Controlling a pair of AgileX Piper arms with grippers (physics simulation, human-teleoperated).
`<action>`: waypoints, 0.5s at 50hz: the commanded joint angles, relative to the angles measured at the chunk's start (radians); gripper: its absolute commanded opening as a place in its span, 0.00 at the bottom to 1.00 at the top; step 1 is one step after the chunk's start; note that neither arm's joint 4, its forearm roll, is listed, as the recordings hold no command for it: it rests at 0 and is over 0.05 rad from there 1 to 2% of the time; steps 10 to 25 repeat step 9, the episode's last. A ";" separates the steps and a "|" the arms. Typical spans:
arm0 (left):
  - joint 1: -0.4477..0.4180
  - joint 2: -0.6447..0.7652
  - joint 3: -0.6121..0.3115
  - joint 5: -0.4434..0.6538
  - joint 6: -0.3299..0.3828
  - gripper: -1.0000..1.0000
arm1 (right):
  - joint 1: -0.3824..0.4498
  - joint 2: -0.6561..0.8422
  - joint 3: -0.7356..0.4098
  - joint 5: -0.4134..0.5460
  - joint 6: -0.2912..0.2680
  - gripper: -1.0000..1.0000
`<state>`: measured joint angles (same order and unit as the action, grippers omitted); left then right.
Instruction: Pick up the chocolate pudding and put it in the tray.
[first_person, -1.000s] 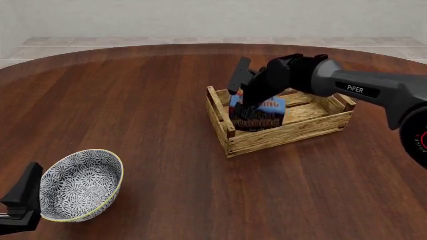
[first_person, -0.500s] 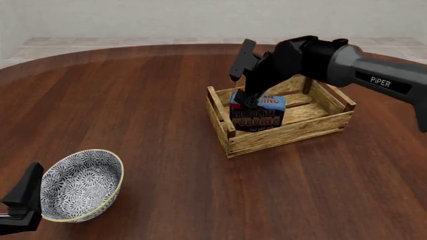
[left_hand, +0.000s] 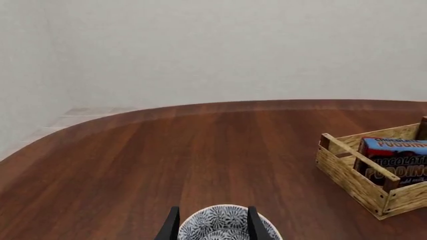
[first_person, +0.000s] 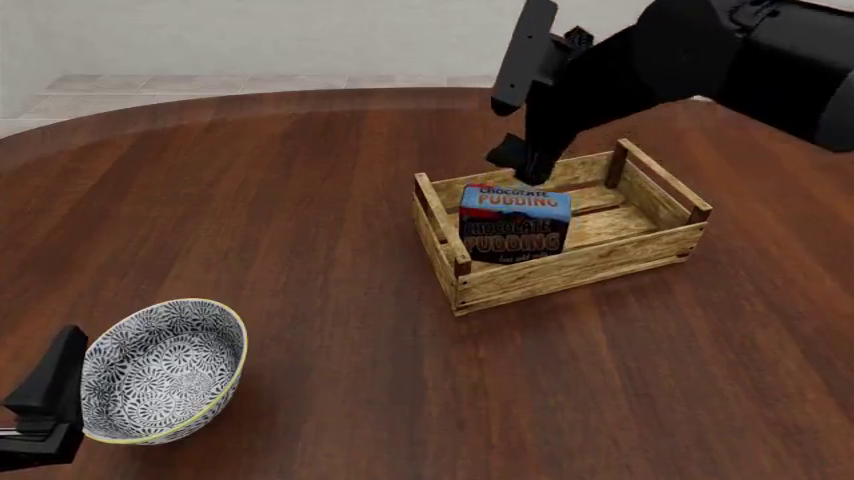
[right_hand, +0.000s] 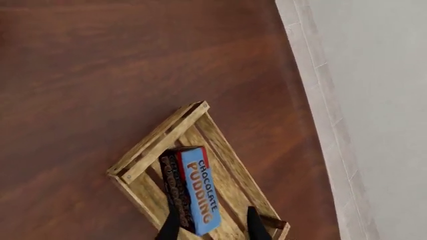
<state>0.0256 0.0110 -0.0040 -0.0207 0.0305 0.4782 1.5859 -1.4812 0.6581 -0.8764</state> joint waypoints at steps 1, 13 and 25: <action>-0.002 -0.007 0.000 0.002 -0.001 1.00 | 0.045 -0.220 0.128 0.020 -0.073 1.00; -0.008 -0.010 0.000 0.003 -0.001 1.00 | 0.064 -0.363 0.264 -0.010 -0.125 1.00; -0.008 -0.010 0.000 0.003 -0.001 1.00 | 0.064 -0.363 0.264 -0.010 -0.125 1.00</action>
